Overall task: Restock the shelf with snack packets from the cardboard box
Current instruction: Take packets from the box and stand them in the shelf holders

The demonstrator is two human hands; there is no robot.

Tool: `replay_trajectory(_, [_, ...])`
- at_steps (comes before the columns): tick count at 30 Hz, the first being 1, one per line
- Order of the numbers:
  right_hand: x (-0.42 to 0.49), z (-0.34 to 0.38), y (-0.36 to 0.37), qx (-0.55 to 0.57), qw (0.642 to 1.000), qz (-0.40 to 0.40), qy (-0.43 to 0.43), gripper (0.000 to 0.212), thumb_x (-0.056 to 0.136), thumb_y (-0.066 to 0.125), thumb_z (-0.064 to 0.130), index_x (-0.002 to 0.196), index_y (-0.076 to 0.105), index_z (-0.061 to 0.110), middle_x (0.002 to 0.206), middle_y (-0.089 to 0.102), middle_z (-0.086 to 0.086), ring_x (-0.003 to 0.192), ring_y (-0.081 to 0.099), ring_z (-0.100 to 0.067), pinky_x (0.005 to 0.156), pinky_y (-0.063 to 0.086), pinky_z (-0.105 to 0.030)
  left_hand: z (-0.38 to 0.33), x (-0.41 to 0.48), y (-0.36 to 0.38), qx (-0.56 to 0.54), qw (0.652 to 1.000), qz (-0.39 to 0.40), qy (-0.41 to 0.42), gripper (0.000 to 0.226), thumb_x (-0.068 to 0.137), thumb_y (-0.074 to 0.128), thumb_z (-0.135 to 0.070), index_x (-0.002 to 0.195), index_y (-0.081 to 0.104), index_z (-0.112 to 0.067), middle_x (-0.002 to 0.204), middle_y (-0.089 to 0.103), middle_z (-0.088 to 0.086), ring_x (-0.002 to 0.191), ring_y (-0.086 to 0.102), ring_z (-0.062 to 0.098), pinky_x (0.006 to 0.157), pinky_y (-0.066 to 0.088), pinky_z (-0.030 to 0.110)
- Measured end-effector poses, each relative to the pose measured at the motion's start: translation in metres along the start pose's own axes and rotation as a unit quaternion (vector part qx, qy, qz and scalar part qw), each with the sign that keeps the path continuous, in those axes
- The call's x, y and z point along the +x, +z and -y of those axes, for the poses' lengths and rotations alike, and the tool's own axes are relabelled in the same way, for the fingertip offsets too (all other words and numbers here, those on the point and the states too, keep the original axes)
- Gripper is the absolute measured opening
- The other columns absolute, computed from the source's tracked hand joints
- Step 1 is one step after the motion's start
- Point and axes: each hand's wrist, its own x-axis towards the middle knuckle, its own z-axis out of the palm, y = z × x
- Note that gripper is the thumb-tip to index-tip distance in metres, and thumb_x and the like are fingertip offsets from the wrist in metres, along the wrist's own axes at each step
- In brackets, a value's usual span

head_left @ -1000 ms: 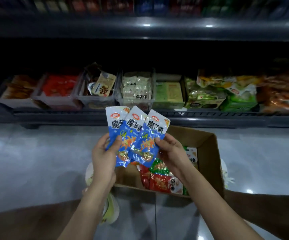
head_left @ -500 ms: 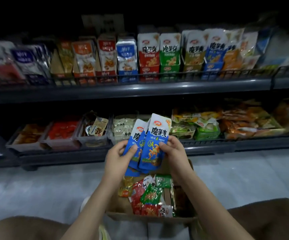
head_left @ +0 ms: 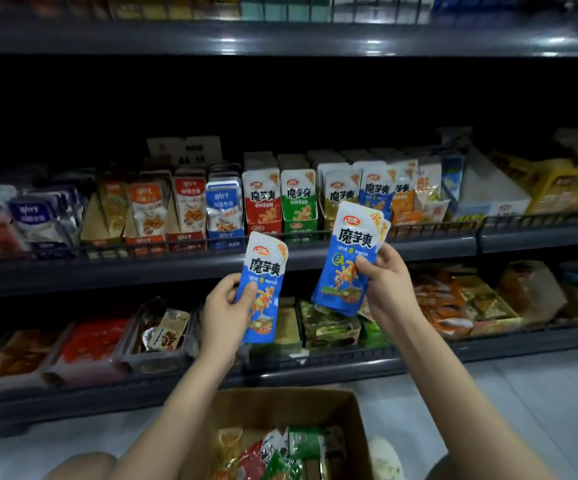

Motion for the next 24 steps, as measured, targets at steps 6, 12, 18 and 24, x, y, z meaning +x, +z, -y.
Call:
replay_trajectory(6, [0.046,0.037,-0.018,-0.042,0.994,-0.075,-0.062,0.023,0.094,0.046,-0.008,0.105,0.050,0.011,0.101,0.067,-0.006,0.085,0.067,-0.018,0.071,0.058,-0.031,-0.018,0.039,0.023,-0.002,1.000,0.008,0.020,0.009,0.094,0.058,-0.017,0.102,0.060,-0.018,0.092,0.071,-0.004,0.073,0.069,0.005,0.058,0.056,0.022])
replay_trajectory(12, [0.113,0.069,-0.038,-0.021,0.986,-0.126,-0.103,0.036,0.096,0.042,-0.005,0.130,0.040,0.005,0.118,0.059,-0.008,0.086,0.068,-0.014,0.065,0.058,-0.034,-0.030,0.076,0.059,-0.026,0.999,0.026,0.030,0.007,0.094,0.057,-0.019,0.094,0.059,-0.025,0.093,0.071,-0.005,0.078,0.069,0.008,0.059,0.057,0.025])
replay_trajectory(18, [0.176,0.072,-0.042,0.023,0.981,-0.143,-0.127,0.049,0.097,0.040,-0.008,0.143,0.027,0.003,0.137,0.046,-0.016,0.091,0.062,-0.016,0.067,0.057,-0.028,-0.028,0.111,0.086,-0.045,0.998,0.028,0.026,0.009,0.094,0.057,-0.017,0.094,0.059,-0.026,0.097,0.071,0.000,0.085,0.070,0.015,0.068,0.057,0.034])
replay_trajectory(24, [0.212,0.049,-0.044,0.050,0.980,-0.165,-0.098,0.052,0.096,0.038,-0.008,0.143,0.027,0.011,0.147,0.037,-0.017,0.084,0.059,-0.013,0.073,0.054,-0.031,-0.025,0.132,0.096,-0.059,0.998,0.014,0.031,0.013,0.094,0.057,-0.017,0.093,0.058,-0.029,0.096,0.070,-0.003,0.084,0.069,0.012,0.068,0.056,0.033])
